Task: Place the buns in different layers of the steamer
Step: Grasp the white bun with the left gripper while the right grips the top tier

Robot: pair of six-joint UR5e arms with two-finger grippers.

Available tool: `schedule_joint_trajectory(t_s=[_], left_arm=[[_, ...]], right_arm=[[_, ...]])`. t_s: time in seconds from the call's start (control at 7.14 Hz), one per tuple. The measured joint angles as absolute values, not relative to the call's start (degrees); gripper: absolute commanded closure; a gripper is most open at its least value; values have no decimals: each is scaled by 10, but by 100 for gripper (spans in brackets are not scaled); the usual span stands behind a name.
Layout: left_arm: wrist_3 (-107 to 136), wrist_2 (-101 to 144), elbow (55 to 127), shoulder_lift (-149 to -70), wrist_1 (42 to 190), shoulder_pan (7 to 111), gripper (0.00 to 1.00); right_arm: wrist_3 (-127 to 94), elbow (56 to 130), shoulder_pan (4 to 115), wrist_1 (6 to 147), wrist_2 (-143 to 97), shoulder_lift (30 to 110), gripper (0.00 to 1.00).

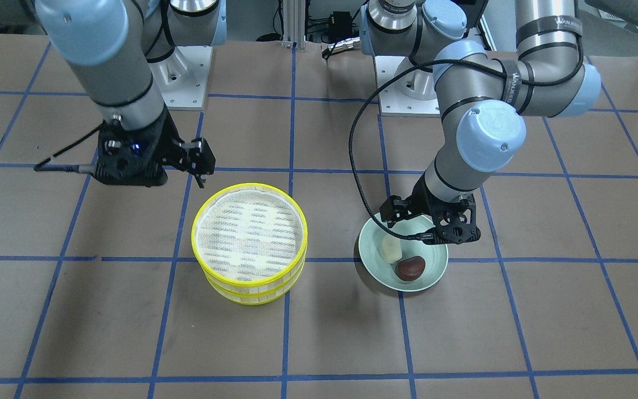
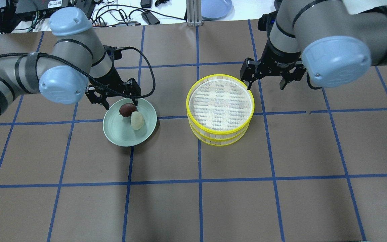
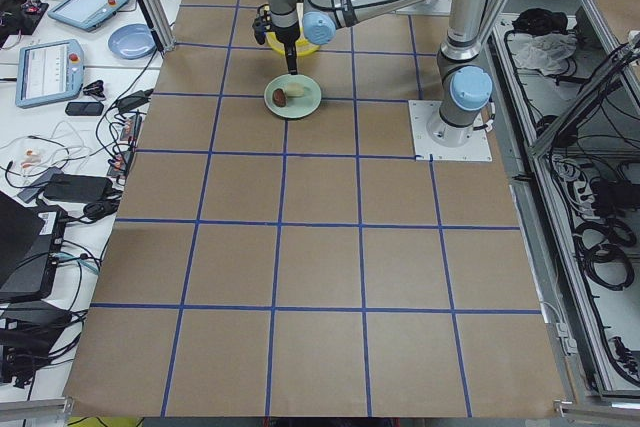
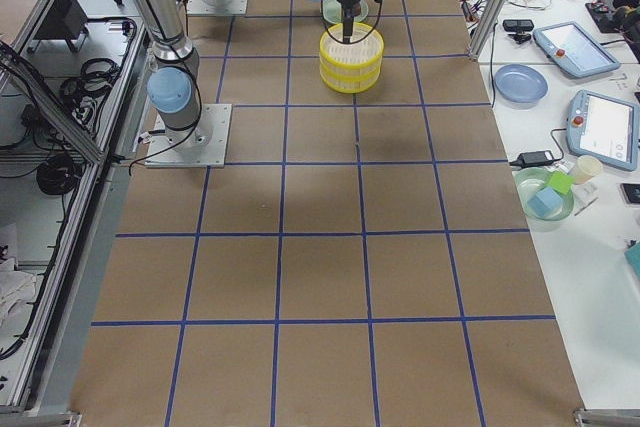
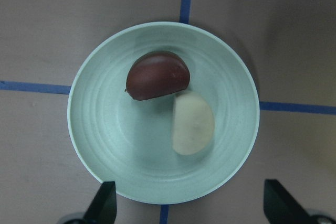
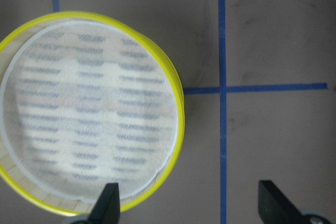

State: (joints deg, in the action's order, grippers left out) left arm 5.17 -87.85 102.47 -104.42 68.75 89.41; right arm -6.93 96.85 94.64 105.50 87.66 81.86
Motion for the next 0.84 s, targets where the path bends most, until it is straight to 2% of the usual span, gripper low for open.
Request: schedule_joint_trajectory(t_s=[0.14,0.28,0.42,0.56,0.7,0.84], left_arm=[[54,-879,1039,-1062,662,894,6],[55,-879,1048,-1078,645,895,6],[55,-878,1052,-1093,637,895,6],[56,-878,1053,-1103,632,895,6],[57,-878,1053,-1111,625,895,6],[57,-877,1054,-1118,621,895,6]], right_arm=[[-76,973,947,1098,883,777,19],[-79,975,947,1129,898,741,32],[-79,975,947,1144,912,719,38],[-80,975,948,1149,916,709,53],[-80,975,948,1149,917,705,84],[-80,975,948,1148,918,704,100]])
